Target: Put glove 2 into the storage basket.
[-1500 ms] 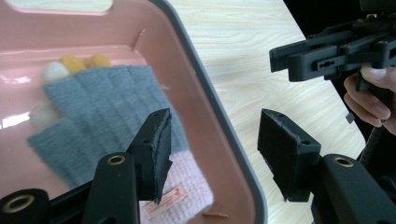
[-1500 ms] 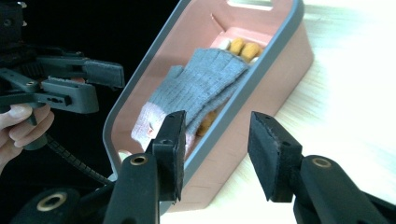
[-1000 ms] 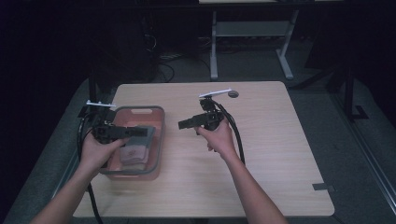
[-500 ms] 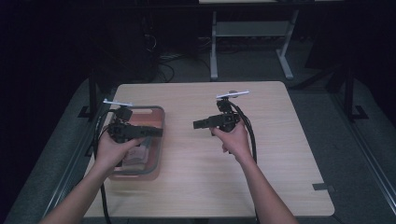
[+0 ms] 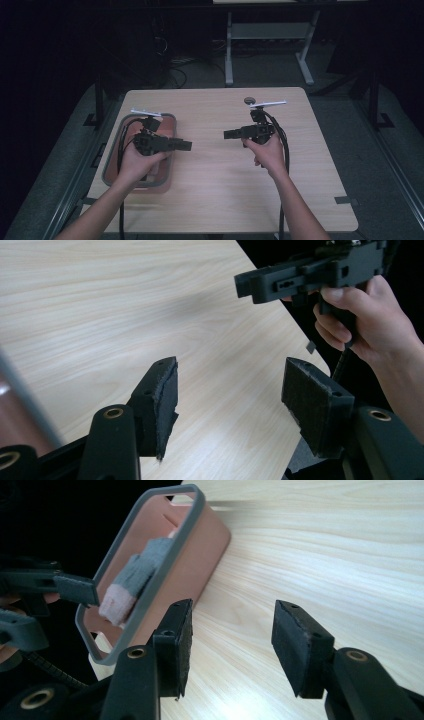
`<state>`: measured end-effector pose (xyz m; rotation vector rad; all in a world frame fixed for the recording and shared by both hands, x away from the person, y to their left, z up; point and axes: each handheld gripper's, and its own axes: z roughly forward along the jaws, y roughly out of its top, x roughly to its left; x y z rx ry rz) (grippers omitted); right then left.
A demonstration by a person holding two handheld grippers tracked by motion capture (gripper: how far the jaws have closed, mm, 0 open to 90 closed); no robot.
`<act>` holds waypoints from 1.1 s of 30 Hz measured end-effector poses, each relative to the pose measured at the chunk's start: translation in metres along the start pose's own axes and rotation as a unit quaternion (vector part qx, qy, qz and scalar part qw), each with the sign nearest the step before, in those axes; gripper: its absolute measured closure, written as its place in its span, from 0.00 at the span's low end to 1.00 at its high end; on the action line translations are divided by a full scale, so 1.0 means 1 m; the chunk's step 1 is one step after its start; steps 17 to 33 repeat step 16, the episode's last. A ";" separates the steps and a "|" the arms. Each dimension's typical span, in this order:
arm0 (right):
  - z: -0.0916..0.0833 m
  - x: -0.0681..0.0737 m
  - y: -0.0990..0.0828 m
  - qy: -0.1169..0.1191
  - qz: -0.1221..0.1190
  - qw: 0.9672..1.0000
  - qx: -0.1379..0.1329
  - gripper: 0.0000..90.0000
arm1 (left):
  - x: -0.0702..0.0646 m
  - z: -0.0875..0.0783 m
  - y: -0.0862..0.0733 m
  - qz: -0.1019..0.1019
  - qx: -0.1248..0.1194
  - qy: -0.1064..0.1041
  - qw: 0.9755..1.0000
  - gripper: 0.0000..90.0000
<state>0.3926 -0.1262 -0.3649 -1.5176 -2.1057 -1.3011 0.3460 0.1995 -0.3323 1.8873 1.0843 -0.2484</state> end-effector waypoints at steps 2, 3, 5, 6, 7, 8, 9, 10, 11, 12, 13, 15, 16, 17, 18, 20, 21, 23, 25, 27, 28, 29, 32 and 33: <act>-0.004 -0.003 -0.002 -0.002 0.006 1.000 -0.003 0.56 | -0.004 0.007 0.000 0.002 0.004 -0.004 1.000 0.44; -0.007 -0.006 -0.004 -0.005 0.007 1.000 -0.004 0.55 | -0.006 0.010 0.000 0.002 0.005 -0.007 1.000 0.43; -0.011 -0.009 -0.006 -0.008 0.009 1.000 -0.004 0.55 | -0.008 0.015 -0.001 0.005 0.010 -0.010 1.000 0.43; -0.013 -0.012 -0.008 -0.010 0.011 1.000 -0.005 0.55 | -0.010 0.018 -0.001 0.008 0.014 -0.012 1.000 0.43; -0.015 -0.014 -0.009 -0.012 0.013 1.000 -0.006 0.55 | -0.011 0.021 -0.002 0.009 0.016 -0.015 1.000 0.43; -0.017 -0.016 -0.011 -0.014 0.014 1.000 -0.006 0.55 | -0.013 0.024 -0.002 0.010 0.019 -0.016 1.000 0.43; -0.020 -0.018 -0.013 -0.016 0.016 1.000 -0.007 0.55 | -0.014 0.027 -0.002 0.014 0.023 -0.018 0.999 0.43; -0.022 -0.021 -0.014 -0.019 0.017 1.000 -0.006 0.54 | -0.016 0.030 -0.003 0.014 0.025 -0.020 0.999 0.43; -0.025 -0.023 -0.016 -0.023 0.019 1.000 -0.008 0.54 | -0.017 0.033 -0.003 0.015 0.027 -0.021 0.999 0.43; -0.027 -0.025 -0.017 -0.022 0.022 0.999 -0.010 0.54 | -0.018 0.036 -0.003 0.016 0.029 -0.023 0.999 0.43; -0.030 -0.027 -0.019 -0.023 0.022 0.999 -0.012 0.54 | -0.020 0.038 -0.003 0.019 0.031 -0.024 0.999 0.43; -0.034 -0.030 -0.022 -0.027 0.022 0.999 -0.014 0.53 | -0.022 0.042 -0.003 0.021 0.035 -0.027 0.999 0.42; -0.036 -0.031 -0.023 -0.028 0.024 0.999 -0.013 0.52 | -0.023 0.044 -0.004 0.023 0.037 -0.029 0.999 0.42; -0.036 -0.031 -0.023 -0.028 0.024 0.999 -0.013 0.52 | -0.023 0.044 -0.004 0.023 0.037 -0.029 0.999 0.42; -0.036 -0.031 -0.023 -0.028 0.024 0.999 -0.013 0.52 | -0.023 0.044 -0.004 0.023 0.037 -0.029 0.999 0.42; -0.036 -0.031 -0.023 -0.028 0.024 0.999 -0.013 0.52 | -0.023 0.044 -0.004 0.023 0.037 -0.029 0.999 0.42; -0.036 -0.031 -0.023 -0.028 0.024 0.999 -0.013 0.52 | -0.023 0.044 -0.004 0.023 0.037 -0.029 0.999 0.42; -0.036 -0.031 -0.023 -0.028 0.024 0.999 -0.013 0.52 | -0.023 0.044 -0.004 0.023 0.037 -0.029 0.999 0.42; -0.036 -0.031 -0.023 -0.028 0.024 0.999 -0.013 0.52 | -0.023 0.044 -0.004 0.023 0.037 -0.029 0.999 0.42; -0.036 -0.031 -0.023 -0.028 0.024 0.999 -0.013 0.52 | -0.023 0.044 -0.004 0.023 0.037 -0.029 0.999 0.42; -0.036 -0.031 -0.023 -0.028 0.024 0.999 -0.013 0.52 | -0.023 0.044 -0.004 0.023 0.037 -0.029 0.999 0.42; -0.036 -0.031 -0.023 -0.028 0.024 0.999 -0.013 0.52 | -0.023 0.044 -0.004 0.023 0.037 -0.029 0.999 0.42; -0.036 -0.031 -0.023 -0.028 0.024 0.999 -0.013 0.52 | -0.023 0.044 -0.004 0.023 0.037 -0.029 0.999 0.42; -0.036 -0.031 -0.023 -0.028 0.024 0.999 -0.013 0.52 | -0.023 0.044 -0.004 0.023 0.037 -0.029 0.999 0.42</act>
